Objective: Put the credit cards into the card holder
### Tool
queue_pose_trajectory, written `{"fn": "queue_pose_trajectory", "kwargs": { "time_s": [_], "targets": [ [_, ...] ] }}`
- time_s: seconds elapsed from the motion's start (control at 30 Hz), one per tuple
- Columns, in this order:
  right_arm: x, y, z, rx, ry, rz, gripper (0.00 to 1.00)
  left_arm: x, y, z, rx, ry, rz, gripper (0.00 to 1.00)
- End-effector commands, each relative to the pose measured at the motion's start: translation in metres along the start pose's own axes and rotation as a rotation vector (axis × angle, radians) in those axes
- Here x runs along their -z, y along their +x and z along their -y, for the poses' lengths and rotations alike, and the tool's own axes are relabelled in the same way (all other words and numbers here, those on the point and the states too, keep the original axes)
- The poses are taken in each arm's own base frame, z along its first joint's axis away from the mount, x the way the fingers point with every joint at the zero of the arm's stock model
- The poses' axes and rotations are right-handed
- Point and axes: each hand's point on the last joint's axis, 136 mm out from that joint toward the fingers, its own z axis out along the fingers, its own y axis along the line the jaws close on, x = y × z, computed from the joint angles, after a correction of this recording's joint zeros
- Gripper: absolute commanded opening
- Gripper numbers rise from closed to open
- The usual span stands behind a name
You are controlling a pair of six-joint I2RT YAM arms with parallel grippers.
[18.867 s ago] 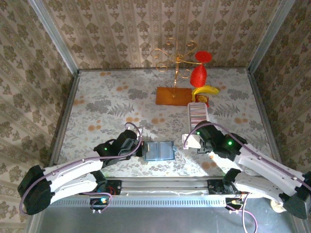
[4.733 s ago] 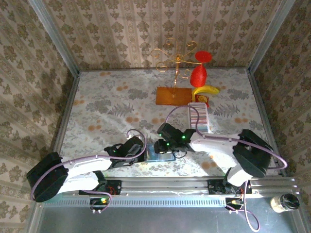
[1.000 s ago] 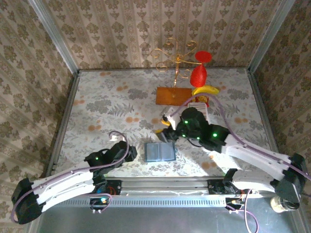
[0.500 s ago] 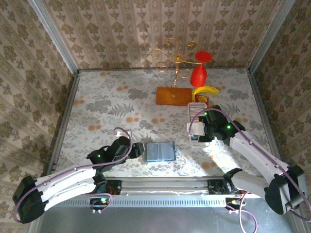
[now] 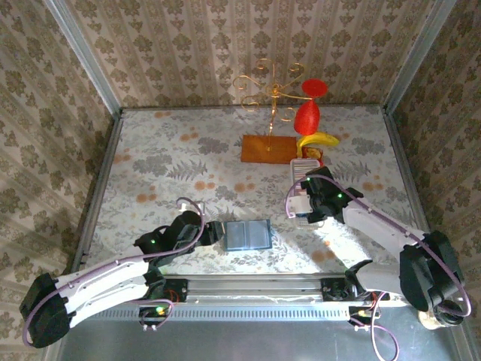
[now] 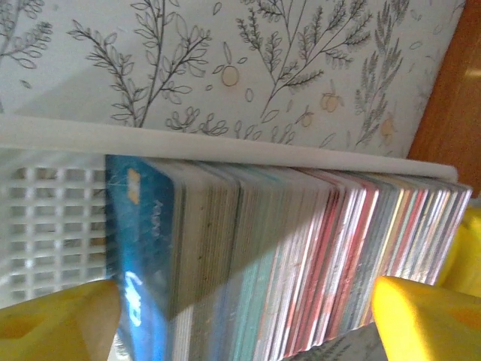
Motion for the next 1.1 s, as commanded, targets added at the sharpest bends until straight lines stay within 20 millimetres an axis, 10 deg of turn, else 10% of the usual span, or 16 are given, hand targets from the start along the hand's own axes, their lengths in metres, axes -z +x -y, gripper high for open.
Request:
{"fn": "queue_pose_trajectory", "kwargs": {
  "time_s": [0.0,0.47,1.07],
  "targets": [
    [-0.009,0.007,0.007,0.032,0.04,-0.057,0.91,-0.003,0.004,-0.005,-0.003,-0.008,-0.013,0.53],
    [-0.012,0.007,0.006,0.048,0.017,-0.081,0.86,-0.003,0.003,-0.002,0.001,0.009,-0.009,0.53],
    [0.001,0.003,-0.011,0.063,-0.019,-0.055,0.44,-0.008,0.007,0.006,0.001,0.036,-0.039,0.49]
  ]
}}
